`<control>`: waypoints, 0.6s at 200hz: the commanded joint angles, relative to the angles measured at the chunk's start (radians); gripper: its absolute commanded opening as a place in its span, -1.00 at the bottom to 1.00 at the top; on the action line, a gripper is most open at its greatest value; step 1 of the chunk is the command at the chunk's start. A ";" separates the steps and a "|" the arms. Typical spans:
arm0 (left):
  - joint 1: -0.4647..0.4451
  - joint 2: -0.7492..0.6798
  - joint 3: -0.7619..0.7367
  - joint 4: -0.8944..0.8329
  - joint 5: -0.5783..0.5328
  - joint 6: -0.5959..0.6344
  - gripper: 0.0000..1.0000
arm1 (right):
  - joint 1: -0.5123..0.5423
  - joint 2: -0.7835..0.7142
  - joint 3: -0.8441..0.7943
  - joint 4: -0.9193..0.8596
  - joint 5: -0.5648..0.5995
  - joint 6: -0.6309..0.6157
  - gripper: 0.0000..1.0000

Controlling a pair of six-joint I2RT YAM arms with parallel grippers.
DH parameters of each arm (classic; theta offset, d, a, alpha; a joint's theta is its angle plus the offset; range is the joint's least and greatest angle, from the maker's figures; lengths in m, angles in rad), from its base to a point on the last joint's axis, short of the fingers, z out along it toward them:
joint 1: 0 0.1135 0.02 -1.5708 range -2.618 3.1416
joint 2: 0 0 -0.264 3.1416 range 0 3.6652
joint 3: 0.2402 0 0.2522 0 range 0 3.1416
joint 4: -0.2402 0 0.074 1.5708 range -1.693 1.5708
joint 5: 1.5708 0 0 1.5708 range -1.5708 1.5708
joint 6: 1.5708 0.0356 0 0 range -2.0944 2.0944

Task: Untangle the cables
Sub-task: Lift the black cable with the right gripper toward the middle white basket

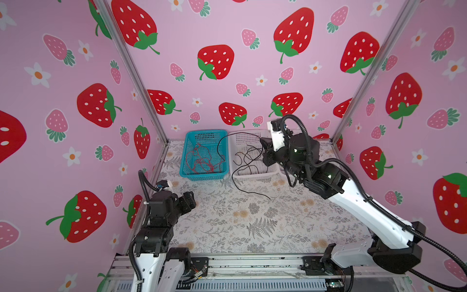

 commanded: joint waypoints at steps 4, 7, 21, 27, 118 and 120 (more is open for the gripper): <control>-0.005 0.001 -0.007 0.010 0.011 0.010 0.63 | -0.061 0.065 0.123 -0.055 -0.049 -0.036 -1.00; -0.005 0.002 -0.007 0.009 0.012 0.010 0.63 | -0.070 0.076 0.140 -0.058 -0.053 -0.036 -1.00; -0.006 0.002 -0.009 0.010 0.014 0.010 0.64 | -0.112 0.126 0.222 -0.082 -0.086 -0.027 -1.00; -0.006 0.004 -0.007 0.009 0.015 0.010 0.63 | -0.132 0.148 0.259 -0.093 -0.099 -0.022 -1.00; -0.009 0.010 -0.009 0.012 0.023 0.011 0.63 | -0.334 0.422 0.562 -0.063 -0.171 0.018 -1.00; -0.010 0.010 -0.010 0.012 0.023 0.011 0.63 | -0.336 0.427 0.562 -0.059 -0.173 0.018 -1.00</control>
